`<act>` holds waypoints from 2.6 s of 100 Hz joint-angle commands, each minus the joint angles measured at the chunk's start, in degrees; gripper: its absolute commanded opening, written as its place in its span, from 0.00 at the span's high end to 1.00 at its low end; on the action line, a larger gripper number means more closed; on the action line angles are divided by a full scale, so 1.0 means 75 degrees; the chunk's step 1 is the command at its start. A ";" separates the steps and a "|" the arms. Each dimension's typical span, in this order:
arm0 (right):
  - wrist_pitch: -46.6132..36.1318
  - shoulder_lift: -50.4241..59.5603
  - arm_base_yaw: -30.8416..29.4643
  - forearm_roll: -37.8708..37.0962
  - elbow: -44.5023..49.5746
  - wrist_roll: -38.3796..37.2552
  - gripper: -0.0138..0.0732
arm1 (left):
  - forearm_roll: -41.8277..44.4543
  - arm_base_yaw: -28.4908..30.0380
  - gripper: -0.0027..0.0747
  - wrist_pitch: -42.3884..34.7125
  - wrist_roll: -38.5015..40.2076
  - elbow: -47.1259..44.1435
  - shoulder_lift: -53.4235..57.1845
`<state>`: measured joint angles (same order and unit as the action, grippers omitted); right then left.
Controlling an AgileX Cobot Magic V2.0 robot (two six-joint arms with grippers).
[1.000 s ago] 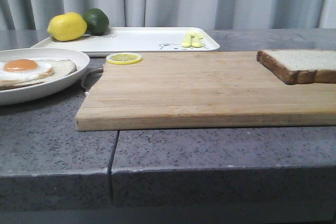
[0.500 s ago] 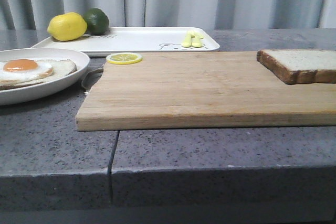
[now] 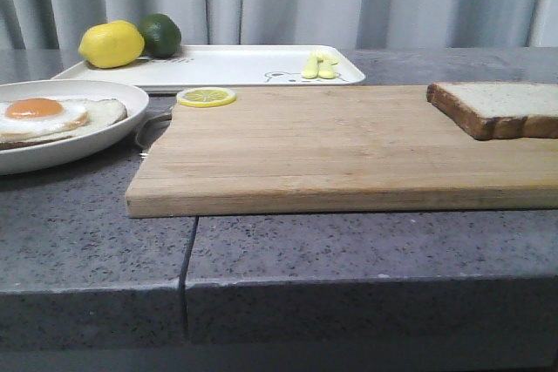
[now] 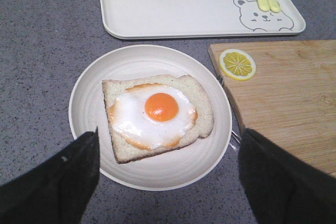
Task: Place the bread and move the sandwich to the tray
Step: 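Lower the right gripper onto the bread slice on the cutting board and grasp it, then lift the bread slice with the right gripper and carry it over the egg toast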
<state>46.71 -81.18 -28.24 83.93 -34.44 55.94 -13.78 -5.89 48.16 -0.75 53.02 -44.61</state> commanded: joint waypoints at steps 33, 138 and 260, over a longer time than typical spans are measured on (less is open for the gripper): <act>0.0072 0.0015 0.0071 0.0586 -0.0228 0.0178 0.17 | -0.0113 -0.0036 0.30 -0.0517 -0.0003 0.0265 0.0010; -0.0320 -0.0593 0.0427 0.0871 -0.0206 0.0388 0.60 | -0.0113 -0.0036 0.30 -0.0517 -0.0003 0.0265 0.0010; -0.1341 0.2305 0.3371 0.2865 -0.1225 -0.0975 0.91 | -0.0113 -0.0036 0.30 -0.0517 -0.0003 0.0265 0.0010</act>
<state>40.04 -65.38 -8.82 98.86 -41.24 48.63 -13.78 -5.89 48.16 -0.75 53.02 -44.61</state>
